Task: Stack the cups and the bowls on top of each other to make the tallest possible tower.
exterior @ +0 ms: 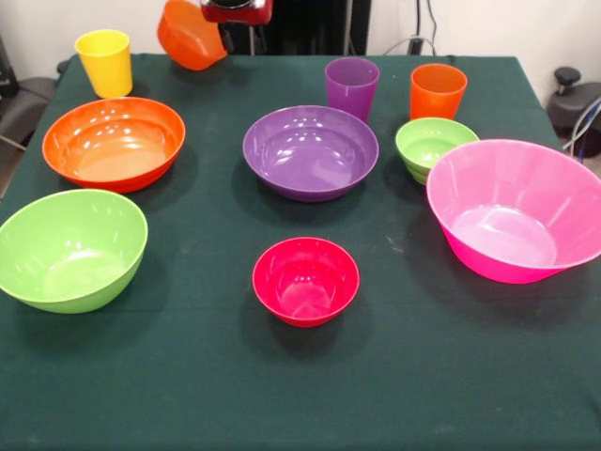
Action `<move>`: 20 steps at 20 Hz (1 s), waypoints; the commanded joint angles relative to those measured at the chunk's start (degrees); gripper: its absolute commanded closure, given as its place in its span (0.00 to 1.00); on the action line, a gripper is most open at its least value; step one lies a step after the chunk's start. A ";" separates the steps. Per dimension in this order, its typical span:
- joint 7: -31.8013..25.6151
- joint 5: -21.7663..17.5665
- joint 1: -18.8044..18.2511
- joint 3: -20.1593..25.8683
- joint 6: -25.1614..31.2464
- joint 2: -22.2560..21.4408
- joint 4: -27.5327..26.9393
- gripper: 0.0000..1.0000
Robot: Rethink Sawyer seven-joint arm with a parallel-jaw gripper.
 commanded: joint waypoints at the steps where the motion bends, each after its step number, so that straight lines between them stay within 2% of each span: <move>1: 1.89 -3.43 1.17 2.20 -5.17 3.10 -5.30 0.00; 13: 2.50 -3.67 1.55 1.89 -5.80 3.34 -5.44 0.00; 20: 1.92 -3.28 1.28 2.30 -4.33 1.85 -4.89 0.00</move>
